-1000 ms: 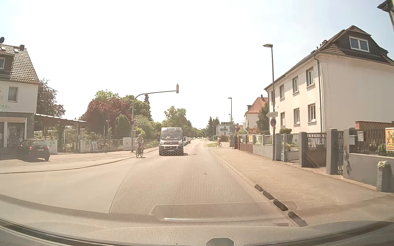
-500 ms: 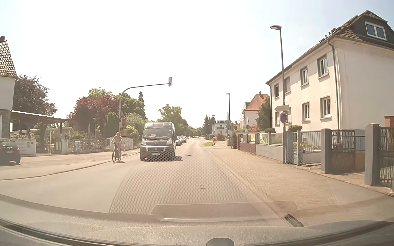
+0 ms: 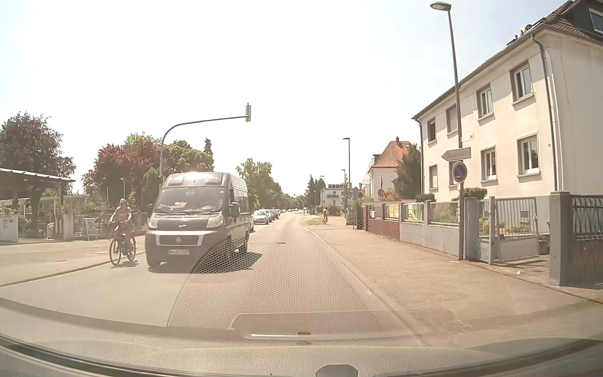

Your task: Follow the waypoints while adhering to traffic rules and regulations

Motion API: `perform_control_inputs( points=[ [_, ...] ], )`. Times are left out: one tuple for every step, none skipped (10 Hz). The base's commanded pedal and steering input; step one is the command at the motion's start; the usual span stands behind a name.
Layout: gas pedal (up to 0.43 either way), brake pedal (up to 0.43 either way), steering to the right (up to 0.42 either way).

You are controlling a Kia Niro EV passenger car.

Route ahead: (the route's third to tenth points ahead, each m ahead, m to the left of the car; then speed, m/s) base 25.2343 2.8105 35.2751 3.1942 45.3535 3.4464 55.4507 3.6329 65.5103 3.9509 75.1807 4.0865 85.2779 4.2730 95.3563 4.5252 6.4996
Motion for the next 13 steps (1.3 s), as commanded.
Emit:
perform_control_inputs(
  points=[
    [0.000,0.000,0.002],
    [0.000,0.000,-0.003],
    [0.110,0.000,-0.012],
    [0.197,0.000,-0.024],
    [0.260,0.000,-0.031],
    [0.299,0.000,-0.037],
    [0.319,0.000,-0.036],
    [0.319,0.000,-0.029],
    [0.319,0.000,-0.016],
    [0.319,0.000,-0.011],
    [0.319,0.000,-0.008],
    [0.319,0.000,-0.009],
    [0.319,0.000,-0.012]
  ],
)
